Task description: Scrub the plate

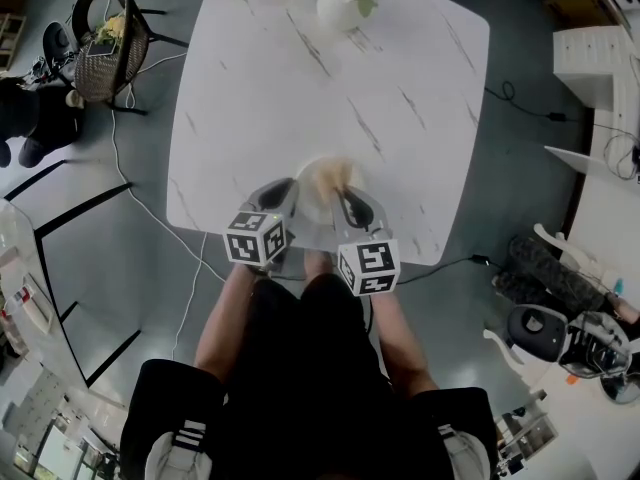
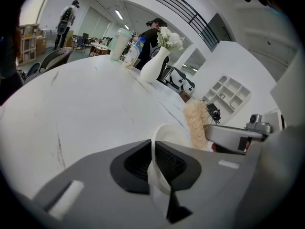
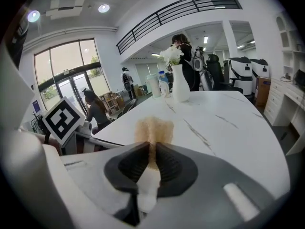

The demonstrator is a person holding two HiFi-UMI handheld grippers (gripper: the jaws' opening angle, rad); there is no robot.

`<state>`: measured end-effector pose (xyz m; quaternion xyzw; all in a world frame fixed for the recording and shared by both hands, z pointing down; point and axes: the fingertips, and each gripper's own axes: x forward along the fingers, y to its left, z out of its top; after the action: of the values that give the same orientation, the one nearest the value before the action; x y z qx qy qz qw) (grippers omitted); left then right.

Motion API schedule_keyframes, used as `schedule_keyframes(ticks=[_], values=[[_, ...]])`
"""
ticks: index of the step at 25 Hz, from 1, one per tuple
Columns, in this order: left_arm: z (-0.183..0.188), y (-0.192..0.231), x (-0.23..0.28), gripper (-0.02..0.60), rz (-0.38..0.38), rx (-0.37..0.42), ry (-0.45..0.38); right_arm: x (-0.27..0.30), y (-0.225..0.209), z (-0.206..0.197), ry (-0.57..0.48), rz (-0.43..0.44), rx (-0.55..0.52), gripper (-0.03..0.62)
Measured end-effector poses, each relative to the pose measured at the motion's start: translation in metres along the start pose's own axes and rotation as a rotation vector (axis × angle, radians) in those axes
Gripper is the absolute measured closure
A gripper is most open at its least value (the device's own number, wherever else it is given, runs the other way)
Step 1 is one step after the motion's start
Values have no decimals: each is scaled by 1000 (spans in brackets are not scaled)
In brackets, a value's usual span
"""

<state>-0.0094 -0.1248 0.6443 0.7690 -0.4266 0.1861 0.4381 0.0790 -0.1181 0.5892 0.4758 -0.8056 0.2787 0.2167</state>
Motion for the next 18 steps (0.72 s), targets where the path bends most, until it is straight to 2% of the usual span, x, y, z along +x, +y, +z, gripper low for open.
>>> schedule_keyframes(ticks=[9, 18], values=[[3, 4, 0, 549, -5, -7, -2, 21, 35, -22, 60, 75, -23, 548], [2, 7, -1, 549, -6, -17, -7, 29, 29, -38, 100, 67, 12, 548]])
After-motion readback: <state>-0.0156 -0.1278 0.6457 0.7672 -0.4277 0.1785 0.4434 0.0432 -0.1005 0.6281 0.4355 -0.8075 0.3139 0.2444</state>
